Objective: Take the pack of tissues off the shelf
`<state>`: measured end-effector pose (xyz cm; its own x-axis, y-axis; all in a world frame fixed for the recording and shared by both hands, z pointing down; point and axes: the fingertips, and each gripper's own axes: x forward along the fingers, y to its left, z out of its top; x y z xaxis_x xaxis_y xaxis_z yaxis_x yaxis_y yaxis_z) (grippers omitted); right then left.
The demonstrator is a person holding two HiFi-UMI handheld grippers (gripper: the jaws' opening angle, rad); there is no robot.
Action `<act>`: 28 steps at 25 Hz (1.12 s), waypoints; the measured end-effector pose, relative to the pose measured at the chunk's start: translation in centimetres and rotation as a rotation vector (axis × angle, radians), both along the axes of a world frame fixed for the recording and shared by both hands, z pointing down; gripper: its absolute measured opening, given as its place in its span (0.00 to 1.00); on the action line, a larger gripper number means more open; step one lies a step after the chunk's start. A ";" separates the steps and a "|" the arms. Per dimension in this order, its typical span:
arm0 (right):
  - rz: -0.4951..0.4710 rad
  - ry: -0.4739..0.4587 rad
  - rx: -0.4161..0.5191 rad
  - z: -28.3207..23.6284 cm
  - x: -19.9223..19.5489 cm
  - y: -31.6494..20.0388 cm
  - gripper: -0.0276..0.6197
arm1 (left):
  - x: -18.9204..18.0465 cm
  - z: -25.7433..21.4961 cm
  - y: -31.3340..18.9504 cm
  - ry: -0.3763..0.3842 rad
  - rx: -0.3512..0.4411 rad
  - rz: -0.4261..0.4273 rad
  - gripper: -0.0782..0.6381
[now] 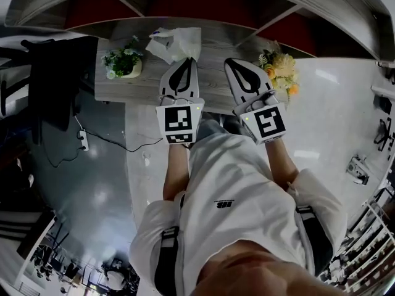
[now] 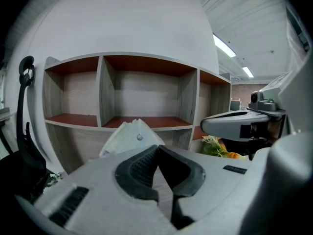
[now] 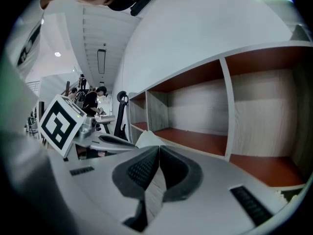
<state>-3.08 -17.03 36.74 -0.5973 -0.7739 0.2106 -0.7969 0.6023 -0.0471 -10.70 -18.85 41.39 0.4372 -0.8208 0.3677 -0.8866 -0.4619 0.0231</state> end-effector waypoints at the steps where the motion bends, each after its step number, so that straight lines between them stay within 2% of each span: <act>1: -0.006 0.000 -0.004 0.2 -0.2 0.1 0.08 | -0.3 0.2 0.3 0.000 -0.007 -0.008 0.15; 12: -0.052 0.015 -0.071 3.3 -1.7 1.3 0.08 | -2.5 3.6 2.7 0.000 -0.082 -0.069 0.15; 28: -0.083 0.048 -0.148 9.6 -2.7 1.4 0.08 | -4.3 8.7 3.1 -0.012 -0.121 -0.101 0.15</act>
<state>-5.75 -15.61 46.34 -0.6447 -0.6807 0.3479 -0.7480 0.6556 -0.1034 -14.96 -15.72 50.11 0.3496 -0.8099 0.4710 -0.9290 -0.3647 0.0625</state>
